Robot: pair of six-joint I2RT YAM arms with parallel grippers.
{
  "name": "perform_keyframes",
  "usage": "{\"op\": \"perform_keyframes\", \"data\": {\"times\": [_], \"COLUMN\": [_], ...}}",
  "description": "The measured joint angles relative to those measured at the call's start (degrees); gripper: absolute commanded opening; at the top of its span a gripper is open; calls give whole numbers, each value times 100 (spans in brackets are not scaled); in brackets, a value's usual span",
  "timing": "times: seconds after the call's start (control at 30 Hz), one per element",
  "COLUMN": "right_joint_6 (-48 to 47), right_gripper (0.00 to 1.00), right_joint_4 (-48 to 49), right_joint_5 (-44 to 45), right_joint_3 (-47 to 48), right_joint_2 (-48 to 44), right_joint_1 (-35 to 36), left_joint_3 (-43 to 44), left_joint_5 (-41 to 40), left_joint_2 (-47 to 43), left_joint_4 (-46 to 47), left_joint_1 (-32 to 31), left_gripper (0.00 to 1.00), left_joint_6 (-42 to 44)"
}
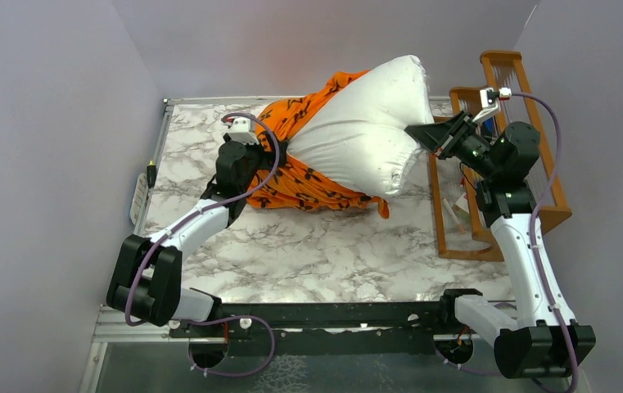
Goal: Remove the pillowcase from the pillow
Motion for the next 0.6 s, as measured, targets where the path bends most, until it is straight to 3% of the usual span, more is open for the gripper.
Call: {"op": "perform_keyframes", "data": {"times": [0.6], "right_joint_6": [-44], "right_gripper": [1], "right_joint_4": [-444], "right_joint_5": [-87], "right_joint_3": [407], "right_joint_2": [-48], "right_joint_1": [-9], "left_joint_3": [-214], "left_joint_5": [332], "left_joint_2": [280], "left_joint_4": [118], "left_joint_1": [734], "left_gripper": [87], "left_joint_6": [-485]}}
